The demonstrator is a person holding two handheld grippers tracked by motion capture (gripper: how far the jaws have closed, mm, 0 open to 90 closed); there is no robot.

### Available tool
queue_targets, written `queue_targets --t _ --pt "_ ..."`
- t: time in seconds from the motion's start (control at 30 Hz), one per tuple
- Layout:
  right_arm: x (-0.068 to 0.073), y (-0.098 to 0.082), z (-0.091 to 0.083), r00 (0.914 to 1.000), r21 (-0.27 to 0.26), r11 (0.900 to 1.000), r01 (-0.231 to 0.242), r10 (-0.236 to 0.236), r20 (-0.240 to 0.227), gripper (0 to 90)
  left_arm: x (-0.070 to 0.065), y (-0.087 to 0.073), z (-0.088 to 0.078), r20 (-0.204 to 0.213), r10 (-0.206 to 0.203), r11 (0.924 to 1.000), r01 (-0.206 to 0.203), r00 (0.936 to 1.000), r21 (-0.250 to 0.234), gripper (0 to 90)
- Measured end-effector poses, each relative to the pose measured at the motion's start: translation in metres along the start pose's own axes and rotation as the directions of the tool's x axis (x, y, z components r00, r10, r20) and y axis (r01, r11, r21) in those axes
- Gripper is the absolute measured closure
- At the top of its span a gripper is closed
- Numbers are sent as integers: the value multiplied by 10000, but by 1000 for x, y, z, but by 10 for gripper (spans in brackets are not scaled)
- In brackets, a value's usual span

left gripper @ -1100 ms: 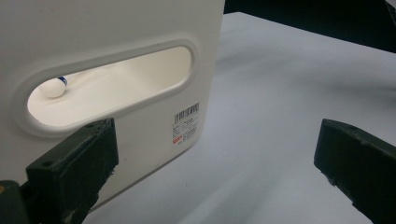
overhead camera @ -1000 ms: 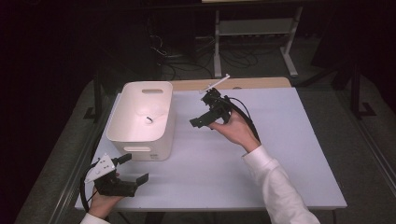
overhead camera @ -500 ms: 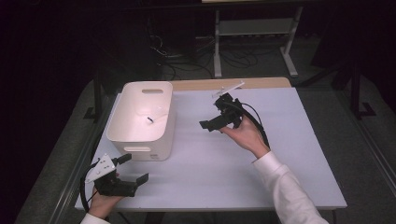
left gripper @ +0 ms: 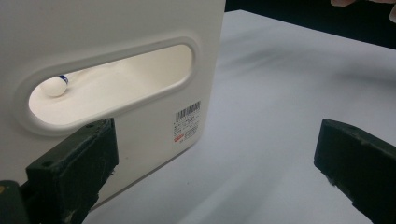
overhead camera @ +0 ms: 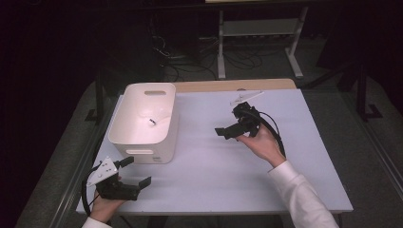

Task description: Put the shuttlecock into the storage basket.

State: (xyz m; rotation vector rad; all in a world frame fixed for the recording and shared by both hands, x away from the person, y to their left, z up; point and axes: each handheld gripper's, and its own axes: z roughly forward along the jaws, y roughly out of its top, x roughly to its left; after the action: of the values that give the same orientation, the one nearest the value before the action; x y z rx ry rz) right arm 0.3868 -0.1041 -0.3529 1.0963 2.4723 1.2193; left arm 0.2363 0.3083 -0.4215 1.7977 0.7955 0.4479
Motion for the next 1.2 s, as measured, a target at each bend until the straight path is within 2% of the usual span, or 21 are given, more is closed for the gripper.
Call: queue_targets --t 0.23,0.53,0.8,0.83,1.0,1.03,1.17,1.2 --pt "-5 -14 -4 10000 -209 9998 72 -71 10 0 0 0 0 -22 -85 10000 85 10000 -20 0" --pt "-7 -31 -10 10000 38 10000 68 -68 -43 0 0 0 0 -13 -38 10000 38 10000 -20 0" --pt "-10 -44 -19 10000 -243 9997 44 -45 -78 0 -2 0 0 13 -74 9999 74 10000 -93 0" --pt "-11 -46 -19 9998 -310 9994 178 -180 -64 0 -2 0 0 13 -67 9999 67 10000 -88 0" --pt "-10 -54 -21 9999 -284 9995 168 -168 1 0 -2 0 -1 25 -75 9999 75 10000 -128 0" --pt "-11 -56 -21 9996 -357 9990 284 -282 71 0 -2 0 -1 22 -79 9999 79 10000 -117 0" --pt "-12 -61 -25 9998 -451 9988 174 -170 91 0 -3 0 -1 36 -120 9998 121 9999 -131 0" --pt "-13 -62 -26 9998 -523 9985 158 -153 101 0 -2 0 -2 25 -11 10000 11 10000 -22 0"
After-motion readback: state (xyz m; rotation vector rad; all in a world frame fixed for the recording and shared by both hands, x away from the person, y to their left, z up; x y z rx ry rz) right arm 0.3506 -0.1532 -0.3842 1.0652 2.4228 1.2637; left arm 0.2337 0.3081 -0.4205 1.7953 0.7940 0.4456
